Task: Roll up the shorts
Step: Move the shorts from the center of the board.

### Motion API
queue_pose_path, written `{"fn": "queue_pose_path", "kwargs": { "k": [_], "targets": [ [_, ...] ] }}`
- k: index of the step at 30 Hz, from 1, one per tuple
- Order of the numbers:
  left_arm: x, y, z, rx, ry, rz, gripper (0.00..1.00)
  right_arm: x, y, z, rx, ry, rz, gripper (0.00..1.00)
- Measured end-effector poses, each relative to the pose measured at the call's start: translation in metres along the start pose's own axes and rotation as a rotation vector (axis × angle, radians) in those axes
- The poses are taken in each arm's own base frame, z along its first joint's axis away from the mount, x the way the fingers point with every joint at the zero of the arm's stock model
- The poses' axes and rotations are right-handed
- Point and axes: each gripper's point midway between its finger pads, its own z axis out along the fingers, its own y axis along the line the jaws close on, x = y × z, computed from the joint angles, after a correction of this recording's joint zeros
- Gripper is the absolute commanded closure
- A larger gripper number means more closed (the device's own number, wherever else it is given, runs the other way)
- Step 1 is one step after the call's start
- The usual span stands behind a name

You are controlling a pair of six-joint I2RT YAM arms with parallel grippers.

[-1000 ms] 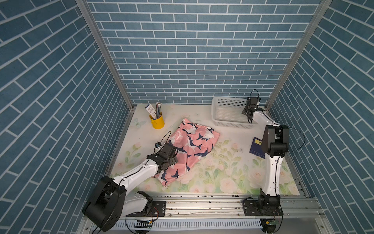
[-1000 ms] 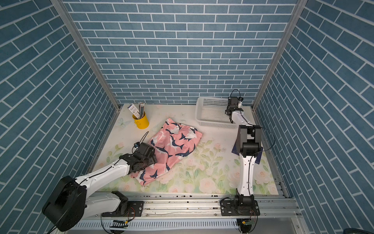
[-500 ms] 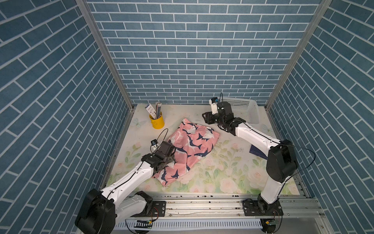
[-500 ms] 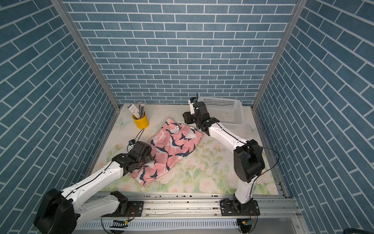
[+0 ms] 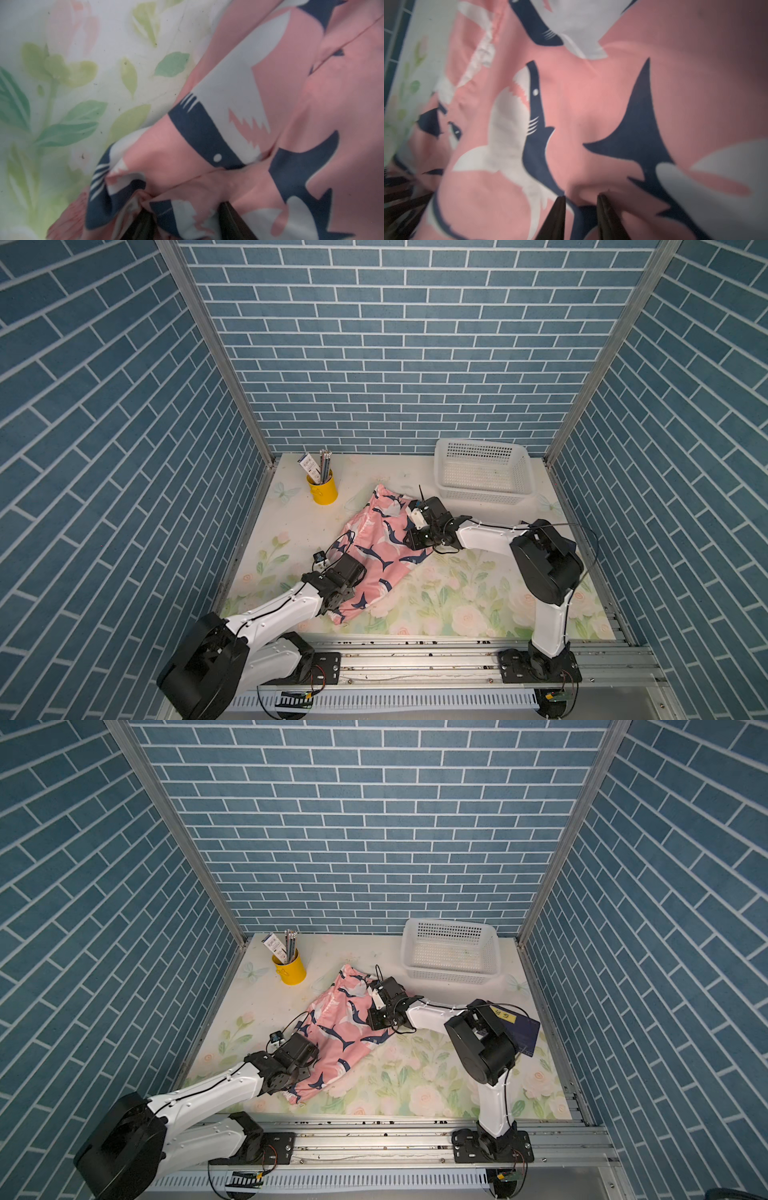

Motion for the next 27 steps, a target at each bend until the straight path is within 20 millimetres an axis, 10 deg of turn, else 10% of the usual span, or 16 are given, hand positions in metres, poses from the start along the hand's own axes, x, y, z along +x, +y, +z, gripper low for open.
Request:
{"fn": "queue_pose_path", "kwargs": {
  "k": [18, 27],
  "targets": [
    [-0.039, -0.123, 0.017, 0.156, -0.032, 0.076, 0.38, -0.176, -0.079, 0.065, 0.24, -0.202, -0.025, 0.66],
    [-0.069, -0.143, -0.05, 0.347, -0.126, 0.072, 0.1, -0.145, -0.061, 0.033, 0.234, -0.137, -0.103, 0.47]
  ]
}}
